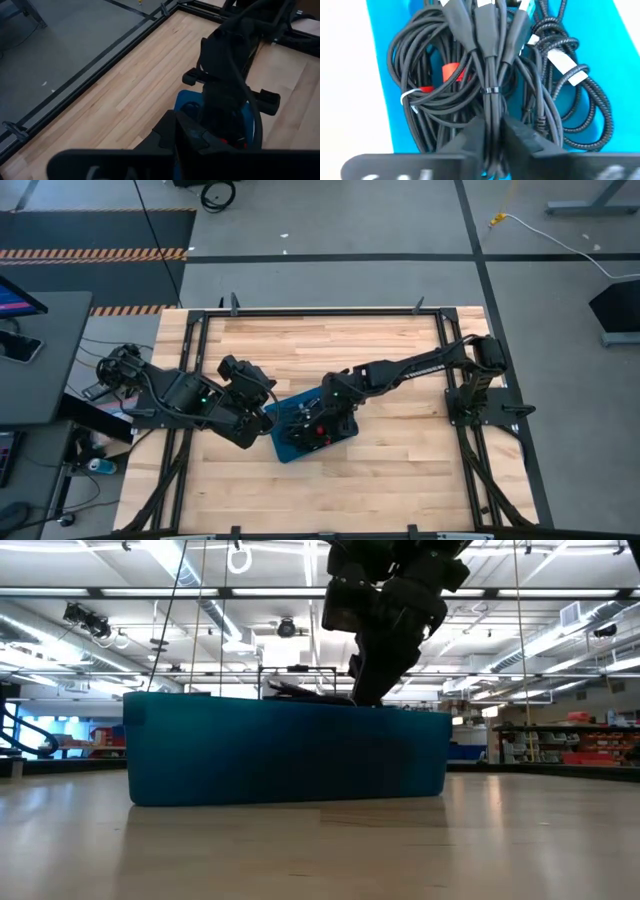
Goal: Pick and place USB-C Cables
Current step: Put the black charger cable into the blue bin, then adjust the blue bin
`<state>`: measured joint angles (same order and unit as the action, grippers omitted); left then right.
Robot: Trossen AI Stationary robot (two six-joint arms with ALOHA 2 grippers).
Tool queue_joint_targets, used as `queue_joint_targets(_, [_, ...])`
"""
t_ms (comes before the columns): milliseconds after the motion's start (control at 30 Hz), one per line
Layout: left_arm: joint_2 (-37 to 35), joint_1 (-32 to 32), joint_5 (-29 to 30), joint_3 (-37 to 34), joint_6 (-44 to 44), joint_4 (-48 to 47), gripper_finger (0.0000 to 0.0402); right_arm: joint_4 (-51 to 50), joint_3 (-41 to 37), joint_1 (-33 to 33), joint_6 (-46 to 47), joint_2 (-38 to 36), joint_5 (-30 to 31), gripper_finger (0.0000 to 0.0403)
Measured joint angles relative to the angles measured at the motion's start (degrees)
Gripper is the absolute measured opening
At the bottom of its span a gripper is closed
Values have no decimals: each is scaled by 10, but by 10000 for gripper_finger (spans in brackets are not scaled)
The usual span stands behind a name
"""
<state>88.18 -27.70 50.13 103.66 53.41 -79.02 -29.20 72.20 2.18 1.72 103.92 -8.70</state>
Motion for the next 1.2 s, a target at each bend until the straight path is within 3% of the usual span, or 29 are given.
queue_joint_targets(167, [0, 0, 0, 0, 0, 0, 5, -19, 27, 5, -1, 0, 32, 147])
queue_joint_targets(333, [0, 0, 4, 0, -1, -1, 5, -79, 101, 6, -3, 0, 31, 178])
queue_joint_targets(667, [0, 33, 15, 0, 40, -89, 5, -299, 312, 7, -8, -1, 29, 180])
queue_joint_targets(1000, [0, 88, -42, -66, 50, -108, 5, -598, 481, 7, 24, -1, 125, 181])
queue_joint_targets(1200, [0, 113, -84, -120, 75, -107, 5, -608, 497, 4, 38, -49, 165, 180])
